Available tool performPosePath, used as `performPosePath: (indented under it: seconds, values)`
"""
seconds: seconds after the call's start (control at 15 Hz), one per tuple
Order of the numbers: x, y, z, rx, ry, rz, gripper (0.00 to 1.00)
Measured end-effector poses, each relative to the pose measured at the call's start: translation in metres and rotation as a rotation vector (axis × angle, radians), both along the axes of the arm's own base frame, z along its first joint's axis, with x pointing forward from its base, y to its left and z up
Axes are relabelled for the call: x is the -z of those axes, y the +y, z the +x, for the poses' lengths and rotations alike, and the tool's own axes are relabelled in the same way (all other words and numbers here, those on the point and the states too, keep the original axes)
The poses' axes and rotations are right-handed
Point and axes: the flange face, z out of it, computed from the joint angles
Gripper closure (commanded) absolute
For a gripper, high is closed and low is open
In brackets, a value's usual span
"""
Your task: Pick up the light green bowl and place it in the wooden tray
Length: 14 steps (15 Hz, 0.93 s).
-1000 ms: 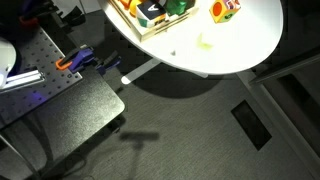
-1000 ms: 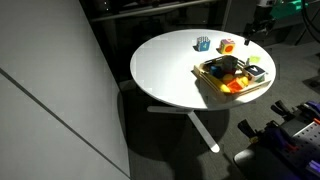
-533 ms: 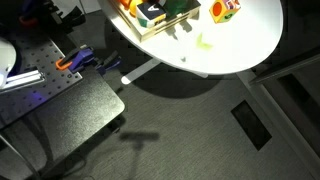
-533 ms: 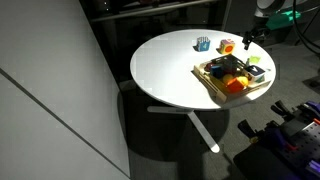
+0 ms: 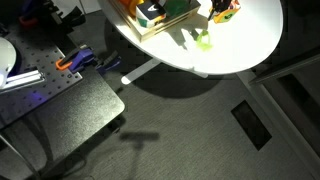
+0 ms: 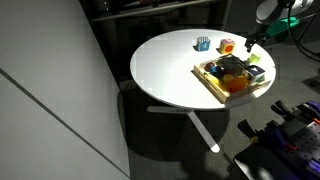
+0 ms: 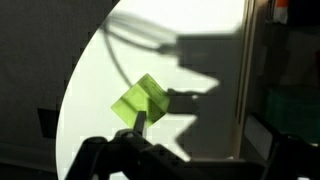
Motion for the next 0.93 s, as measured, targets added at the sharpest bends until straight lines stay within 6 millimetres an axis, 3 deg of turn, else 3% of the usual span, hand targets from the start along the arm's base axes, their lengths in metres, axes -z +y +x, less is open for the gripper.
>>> performPosePath:
  seconds: [0.53, 0.93]
  values:
    - [0.015, -0.037, 0.007, 0.152, -0.038, 0.064, 0.00]
    - [0.034, -0.049, 0.013, 0.234, -0.042, 0.082, 0.00]
